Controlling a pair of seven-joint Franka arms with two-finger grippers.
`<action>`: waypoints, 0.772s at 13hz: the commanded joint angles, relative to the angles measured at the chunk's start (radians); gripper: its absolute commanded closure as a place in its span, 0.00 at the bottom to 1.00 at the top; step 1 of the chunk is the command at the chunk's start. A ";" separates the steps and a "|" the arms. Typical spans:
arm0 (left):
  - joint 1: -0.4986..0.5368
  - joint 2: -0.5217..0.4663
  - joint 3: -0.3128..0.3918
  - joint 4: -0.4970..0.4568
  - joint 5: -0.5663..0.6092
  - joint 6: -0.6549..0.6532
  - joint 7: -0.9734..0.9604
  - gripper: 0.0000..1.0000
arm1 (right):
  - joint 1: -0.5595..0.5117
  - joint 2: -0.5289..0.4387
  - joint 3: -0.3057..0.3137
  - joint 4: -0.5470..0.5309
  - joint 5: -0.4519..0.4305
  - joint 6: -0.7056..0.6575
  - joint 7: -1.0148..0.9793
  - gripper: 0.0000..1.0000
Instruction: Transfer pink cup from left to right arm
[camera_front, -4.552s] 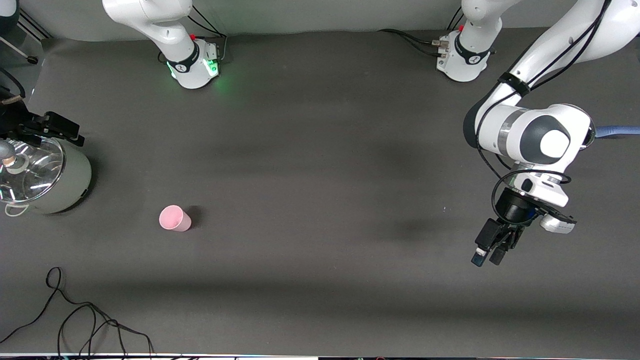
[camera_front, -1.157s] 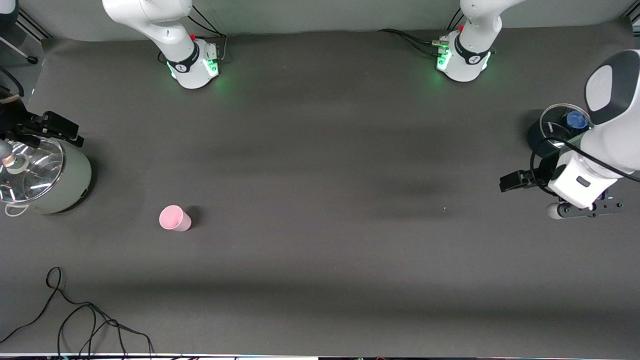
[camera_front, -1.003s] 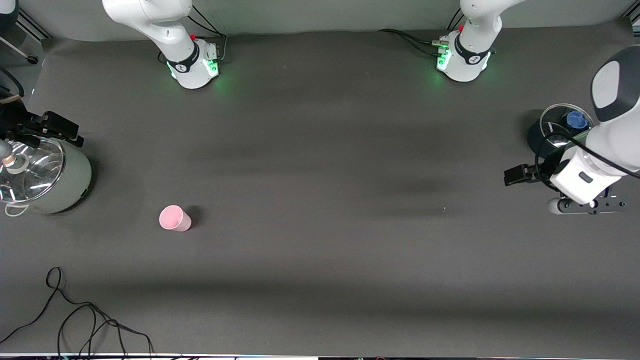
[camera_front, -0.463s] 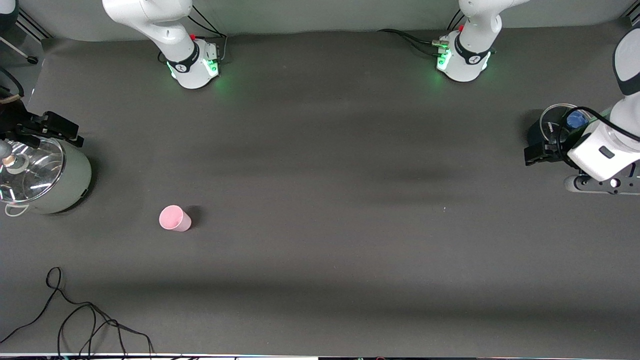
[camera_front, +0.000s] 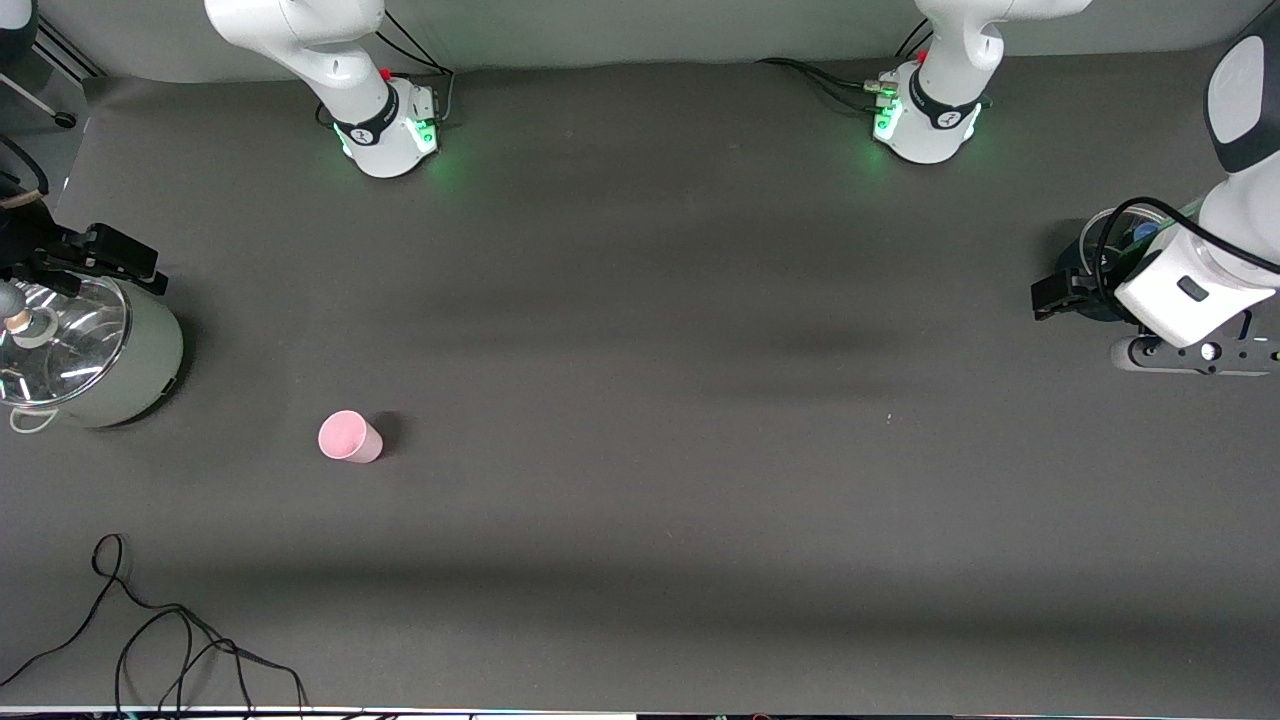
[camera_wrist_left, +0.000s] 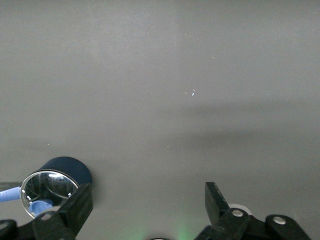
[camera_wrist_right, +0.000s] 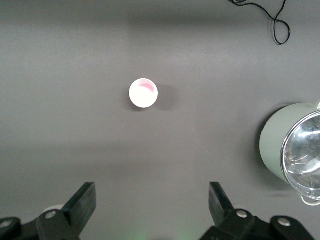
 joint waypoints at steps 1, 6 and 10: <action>-0.018 -0.017 0.026 0.003 -0.011 -0.019 0.026 0.00 | -0.001 0.015 -0.001 0.029 0.010 -0.002 -0.015 0.00; -0.019 -0.011 0.027 0.021 -0.039 -0.030 0.038 0.00 | -0.003 0.015 -0.001 0.029 0.010 -0.002 -0.015 0.00; -0.018 -0.006 0.027 0.030 -0.039 -0.037 0.038 0.00 | -0.003 0.017 -0.001 0.029 0.010 -0.002 -0.015 0.00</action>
